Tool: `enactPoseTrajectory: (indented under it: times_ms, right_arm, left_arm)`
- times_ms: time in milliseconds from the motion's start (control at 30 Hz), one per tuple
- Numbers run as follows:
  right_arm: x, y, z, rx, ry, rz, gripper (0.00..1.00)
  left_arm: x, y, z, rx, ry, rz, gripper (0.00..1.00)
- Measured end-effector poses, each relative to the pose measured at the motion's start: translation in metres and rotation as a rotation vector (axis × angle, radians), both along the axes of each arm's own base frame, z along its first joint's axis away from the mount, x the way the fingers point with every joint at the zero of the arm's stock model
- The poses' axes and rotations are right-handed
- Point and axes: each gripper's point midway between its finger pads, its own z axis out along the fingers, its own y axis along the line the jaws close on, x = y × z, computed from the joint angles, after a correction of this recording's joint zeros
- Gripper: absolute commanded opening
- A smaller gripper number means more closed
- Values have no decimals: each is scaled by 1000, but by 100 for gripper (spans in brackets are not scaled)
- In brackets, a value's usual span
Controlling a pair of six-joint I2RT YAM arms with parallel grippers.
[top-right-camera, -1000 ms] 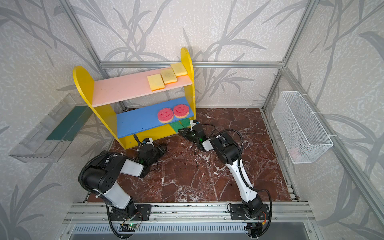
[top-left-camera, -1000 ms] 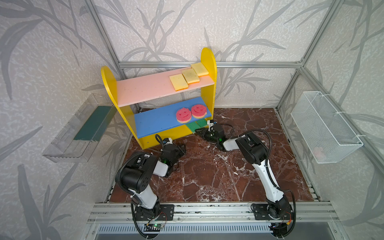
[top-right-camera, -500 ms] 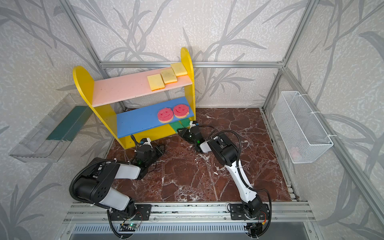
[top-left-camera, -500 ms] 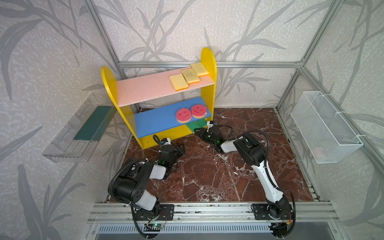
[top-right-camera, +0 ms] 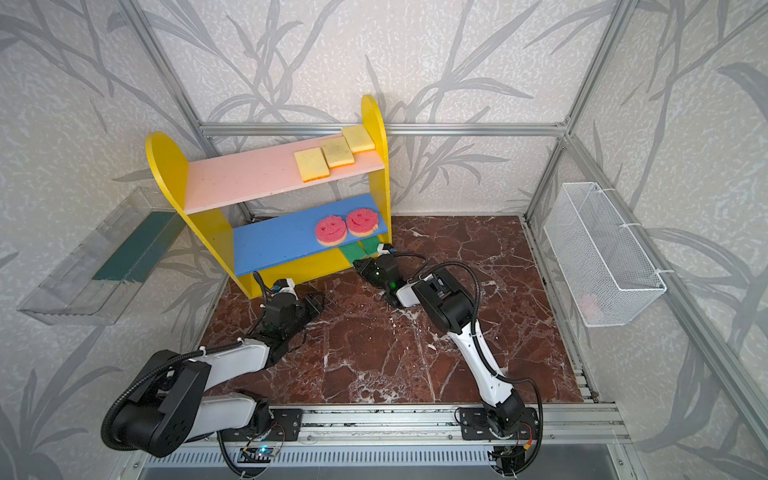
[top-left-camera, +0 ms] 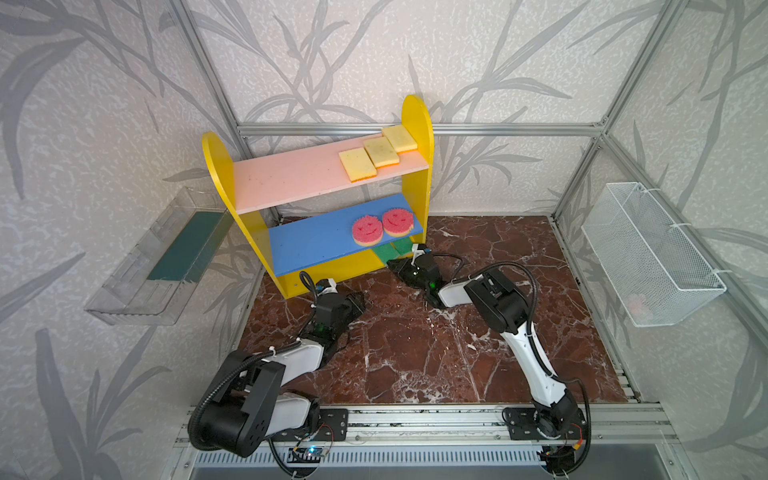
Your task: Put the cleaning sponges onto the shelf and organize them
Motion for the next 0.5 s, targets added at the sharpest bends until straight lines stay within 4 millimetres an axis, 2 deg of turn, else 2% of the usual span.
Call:
enactPoseTrajectory:
  times_ms: [233, 500]
  right_arm:
    - [-2, 4, 0, 15, 10, -14, 8]
    - [-14, 25, 2, 26, 13, -1, 9]
  left_arm:
    - [-3, 1, -6, 8, 27, -1, 46]
    - [-4, 1, -9, 11, 36, -1, 46]
